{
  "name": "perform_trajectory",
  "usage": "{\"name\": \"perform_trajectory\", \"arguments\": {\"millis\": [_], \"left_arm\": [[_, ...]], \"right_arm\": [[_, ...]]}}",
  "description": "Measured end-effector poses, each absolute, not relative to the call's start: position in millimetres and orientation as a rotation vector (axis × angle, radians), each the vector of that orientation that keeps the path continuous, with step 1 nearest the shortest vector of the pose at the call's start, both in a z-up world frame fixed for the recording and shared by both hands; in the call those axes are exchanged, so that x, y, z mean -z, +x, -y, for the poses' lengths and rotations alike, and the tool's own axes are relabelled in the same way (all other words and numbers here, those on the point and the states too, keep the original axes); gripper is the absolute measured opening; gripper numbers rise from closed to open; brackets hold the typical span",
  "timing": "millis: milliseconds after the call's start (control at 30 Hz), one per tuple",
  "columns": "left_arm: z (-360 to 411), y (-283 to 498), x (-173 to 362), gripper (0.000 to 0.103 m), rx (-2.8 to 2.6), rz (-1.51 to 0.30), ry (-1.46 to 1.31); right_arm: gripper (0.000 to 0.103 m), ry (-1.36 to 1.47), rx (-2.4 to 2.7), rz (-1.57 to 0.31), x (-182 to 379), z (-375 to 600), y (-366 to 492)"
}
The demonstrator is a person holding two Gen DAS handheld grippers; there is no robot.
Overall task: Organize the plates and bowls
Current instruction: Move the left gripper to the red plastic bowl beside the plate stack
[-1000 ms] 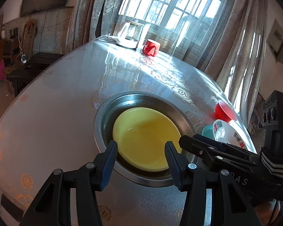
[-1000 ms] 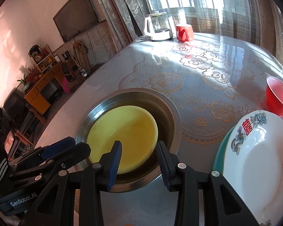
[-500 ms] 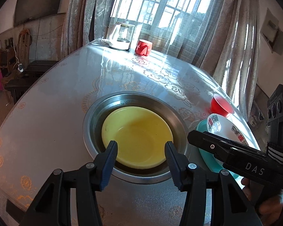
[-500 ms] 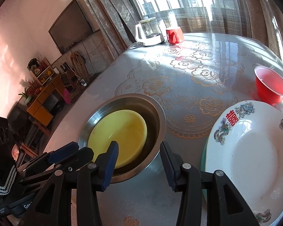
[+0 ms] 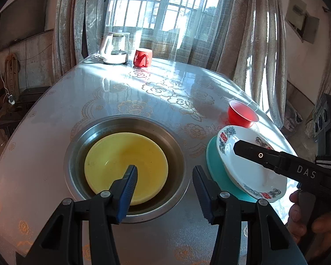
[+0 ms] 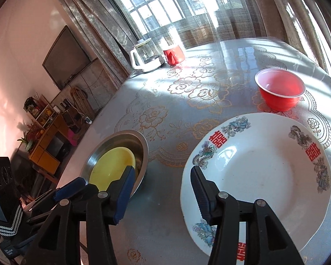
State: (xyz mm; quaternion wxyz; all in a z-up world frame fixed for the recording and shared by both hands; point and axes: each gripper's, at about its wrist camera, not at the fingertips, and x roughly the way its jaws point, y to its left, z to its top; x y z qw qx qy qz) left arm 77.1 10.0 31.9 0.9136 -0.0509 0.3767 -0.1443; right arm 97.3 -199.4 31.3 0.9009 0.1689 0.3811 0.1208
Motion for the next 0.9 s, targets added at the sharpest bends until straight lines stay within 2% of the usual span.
{"name": "perform_trajectory", "arguments": {"millis": [900], "left_arm": [[95,101,-32,0.053,0.495,-0.840,0.046]], "right_arm": [[0.056,0.582,0.032,-0.739,-12,340,61]]}}
